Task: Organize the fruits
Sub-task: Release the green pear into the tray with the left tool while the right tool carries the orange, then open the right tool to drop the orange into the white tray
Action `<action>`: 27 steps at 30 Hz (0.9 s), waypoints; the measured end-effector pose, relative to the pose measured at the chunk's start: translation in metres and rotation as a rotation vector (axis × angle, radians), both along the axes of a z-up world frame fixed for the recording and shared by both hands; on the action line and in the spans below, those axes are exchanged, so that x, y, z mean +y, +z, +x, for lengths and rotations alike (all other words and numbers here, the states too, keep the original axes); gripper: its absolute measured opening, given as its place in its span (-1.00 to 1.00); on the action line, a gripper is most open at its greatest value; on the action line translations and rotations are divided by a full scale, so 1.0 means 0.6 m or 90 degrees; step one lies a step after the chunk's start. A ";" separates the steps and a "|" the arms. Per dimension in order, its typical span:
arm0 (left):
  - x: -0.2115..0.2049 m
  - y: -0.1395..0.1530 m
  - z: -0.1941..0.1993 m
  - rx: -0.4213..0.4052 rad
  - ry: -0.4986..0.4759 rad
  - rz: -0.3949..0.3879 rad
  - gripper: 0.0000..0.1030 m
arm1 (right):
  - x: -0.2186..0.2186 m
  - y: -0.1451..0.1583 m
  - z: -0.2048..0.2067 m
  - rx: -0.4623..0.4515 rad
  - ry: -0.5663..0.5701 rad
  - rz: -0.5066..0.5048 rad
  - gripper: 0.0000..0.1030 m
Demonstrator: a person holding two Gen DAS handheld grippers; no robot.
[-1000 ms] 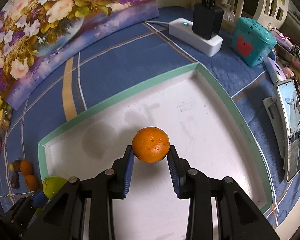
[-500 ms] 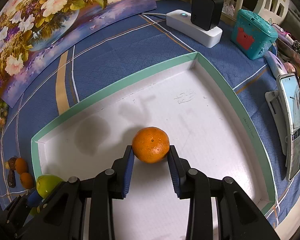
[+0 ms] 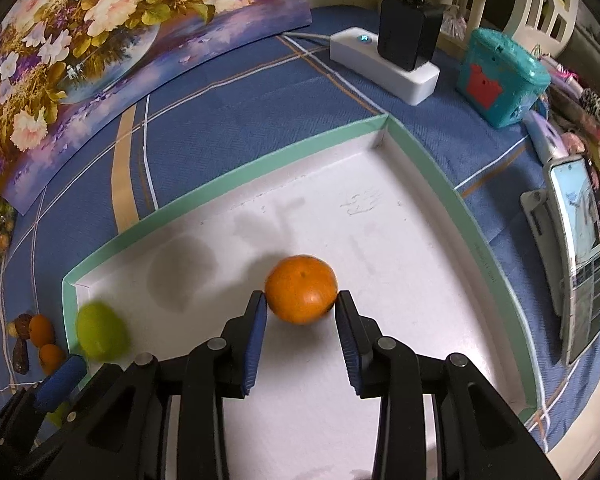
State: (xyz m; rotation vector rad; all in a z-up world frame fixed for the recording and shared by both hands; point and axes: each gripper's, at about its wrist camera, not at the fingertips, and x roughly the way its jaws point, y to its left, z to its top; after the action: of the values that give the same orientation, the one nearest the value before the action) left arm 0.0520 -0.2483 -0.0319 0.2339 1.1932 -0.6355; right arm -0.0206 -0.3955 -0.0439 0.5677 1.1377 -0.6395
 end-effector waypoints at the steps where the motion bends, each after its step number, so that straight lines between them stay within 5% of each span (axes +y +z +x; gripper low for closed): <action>1: 0.001 0.003 -0.001 -0.001 -0.001 0.000 0.11 | 0.000 0.004 -0.001 -0.003 0.000 -0.003 -0.28; 12: 0.019 0.045 0.000 -0.014 0.011 -0.028 0.11 | 0.004 0.063 -0.009 -0.047 0.007 -0.038 -0.26; 27: 0.116 0.073 0.050 -0.016 0.128 -0.061 0.11 | 0.026 0.089 -0.007 -0.064 0.027 -0.055 -0.26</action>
State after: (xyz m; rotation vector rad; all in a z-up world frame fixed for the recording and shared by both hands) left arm 0.0820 -0.1789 0.0120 0.0404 1.1428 -0.5100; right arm -0.0246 -0.3797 0.0095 0.4955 1.0212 -0.6140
